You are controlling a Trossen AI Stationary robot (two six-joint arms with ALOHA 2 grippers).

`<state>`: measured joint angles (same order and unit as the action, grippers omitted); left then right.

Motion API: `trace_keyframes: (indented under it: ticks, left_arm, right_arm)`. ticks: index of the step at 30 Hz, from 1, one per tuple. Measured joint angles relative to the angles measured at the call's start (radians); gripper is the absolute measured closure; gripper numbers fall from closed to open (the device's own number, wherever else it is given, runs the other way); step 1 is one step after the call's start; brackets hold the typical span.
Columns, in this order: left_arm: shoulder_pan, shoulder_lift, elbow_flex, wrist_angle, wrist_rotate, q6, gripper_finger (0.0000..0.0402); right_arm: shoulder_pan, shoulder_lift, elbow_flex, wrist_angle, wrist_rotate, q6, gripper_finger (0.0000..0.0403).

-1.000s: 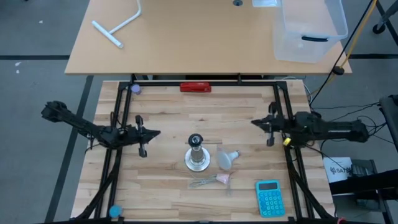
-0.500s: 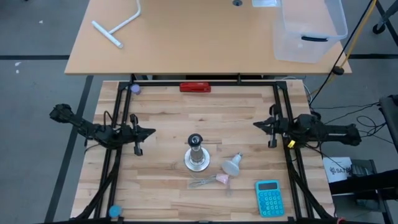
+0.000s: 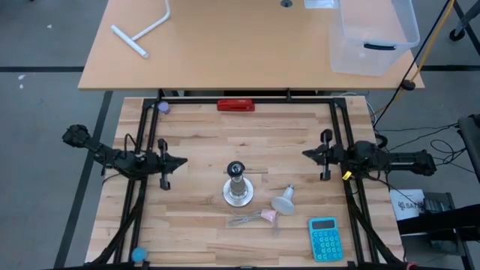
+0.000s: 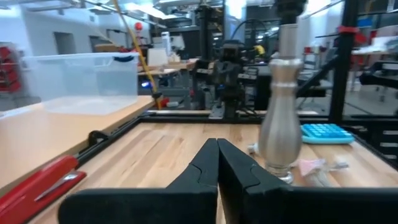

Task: Screw lightbulb
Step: Return to Home Position

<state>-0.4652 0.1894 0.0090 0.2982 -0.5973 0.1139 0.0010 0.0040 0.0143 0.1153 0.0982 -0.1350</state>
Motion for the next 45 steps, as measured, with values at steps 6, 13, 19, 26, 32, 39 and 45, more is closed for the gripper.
trace_keyframes:
  ticks: [6, 13, 19, 26, 32, 39, 45]
  left_arm:
    - [0.0, 0.0, 0.0, 0.024, 0.095, 0.028, 0.0402]
    - [0.012, 0.0, 0.0, -0.007, 0.18, 0.077, 0.0402]
    - [0.054, 0.0, -0.001, -0.041, 0.18, 0.058, 0.0402]
    - [0.102, 0.0, -0.001, -0.046, 0.14, 0.072, 0.0402]
    - [0.165, 0.0, -0.001, -0.053, 0.122, 0.071, 0.0402]
    - [0.245, 0.0, -0.001, -0.088, 0.261, 0.043, 0.0402]
    - [0.33, 0.0, -0.001, -0.112, 0.426, 0.009, 0.0402]
  right_arm:
    - [0.0, 0.0, 0.0, -0.044, -0.036, 0.019, 0.0403]
    - [0.0, 0.0, 0.0, -0.043, -0.081, 0.019, 0.0403]
    - [0.0, 0.0, 0.0, -0.044, -0.104, 0.02, 0.0403]
    - [0.0, 0.0, 0.0, -0.044, -0.104, 0.021, 0.0403]
    - [0.0, 0.0, 0.001, -0.061, -0.106, 0.02, 0.0403]
    - [0.0, 0.026, 0.002, -0.07, -0.282, 0.04, 0.0403]
    - [0.0, 0.027, 0.002, -0.07, -0.283, 0.054, 0.0403]
